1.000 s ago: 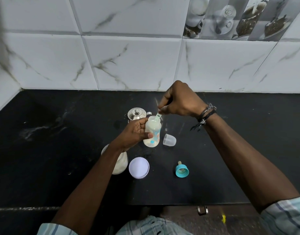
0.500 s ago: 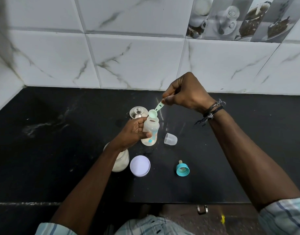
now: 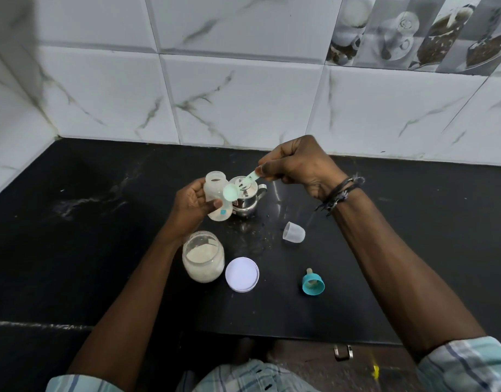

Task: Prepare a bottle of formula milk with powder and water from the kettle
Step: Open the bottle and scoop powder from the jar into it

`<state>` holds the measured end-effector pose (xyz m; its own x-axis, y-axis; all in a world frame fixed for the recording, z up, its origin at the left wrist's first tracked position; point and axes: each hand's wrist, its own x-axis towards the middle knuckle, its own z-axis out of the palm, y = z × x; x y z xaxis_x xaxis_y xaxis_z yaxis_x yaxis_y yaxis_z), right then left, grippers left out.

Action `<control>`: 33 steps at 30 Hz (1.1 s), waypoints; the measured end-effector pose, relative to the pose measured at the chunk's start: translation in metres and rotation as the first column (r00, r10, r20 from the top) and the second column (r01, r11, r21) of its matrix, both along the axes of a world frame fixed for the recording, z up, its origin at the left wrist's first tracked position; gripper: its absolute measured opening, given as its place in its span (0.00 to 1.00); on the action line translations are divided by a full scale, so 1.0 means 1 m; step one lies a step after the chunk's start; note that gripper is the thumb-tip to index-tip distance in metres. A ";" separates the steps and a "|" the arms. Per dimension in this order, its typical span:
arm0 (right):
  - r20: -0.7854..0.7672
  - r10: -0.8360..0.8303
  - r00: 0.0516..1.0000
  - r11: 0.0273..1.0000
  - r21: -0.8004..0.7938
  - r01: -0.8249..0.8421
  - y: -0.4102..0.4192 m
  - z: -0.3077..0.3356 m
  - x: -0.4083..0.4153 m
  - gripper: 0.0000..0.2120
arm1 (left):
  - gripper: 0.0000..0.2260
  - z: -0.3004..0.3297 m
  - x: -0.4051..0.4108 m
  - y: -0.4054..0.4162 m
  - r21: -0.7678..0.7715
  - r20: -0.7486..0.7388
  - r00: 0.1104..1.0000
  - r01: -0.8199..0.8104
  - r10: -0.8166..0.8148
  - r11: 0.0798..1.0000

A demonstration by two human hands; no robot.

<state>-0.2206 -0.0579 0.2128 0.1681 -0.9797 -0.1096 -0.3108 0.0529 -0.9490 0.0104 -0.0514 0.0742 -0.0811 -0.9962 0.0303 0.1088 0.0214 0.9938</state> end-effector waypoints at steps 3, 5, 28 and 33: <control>-0.063 0.052 0.997 0.999 0.015 -0.051 0.007 -0.020 0.022 0.03 | 0.46 0.002 0.014 0.004 -0.023 -0.030 0.998 -0.052 0.051 0.998; -0.132 0.078 0.988 0.997 -0.008 -0.080 0.010 -0.037 0.037 0.04 | 0.45 0.002 0.022 0.006 -0.024 -0.022 0.997 -0.071 0.071 0.997; -0.773 0.112 0.624 0.905 -0.180 -0.385 0.042 -0.114 0.116 0.08 | 0.40 -0.018 0.033 0.007 0.027 0.021 0.994 -0.106 0.105 0.994; -0.793 0.154 0.589 0.896 -0.139 -0.422 0.040 -0.111 0.111 0.07 | 0.40 -0.021 0.034 0.007 0.048 0.020 0.994 -0.104 0.103 0.993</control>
<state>-0.1094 -0.0182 0.1014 0.4366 -0.8975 -0.0622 -0.8596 -0.3958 -0.3231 0.0440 -0.0448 0.0530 0.0222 -0.9996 -0.0191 0.0908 -0.0170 0.9957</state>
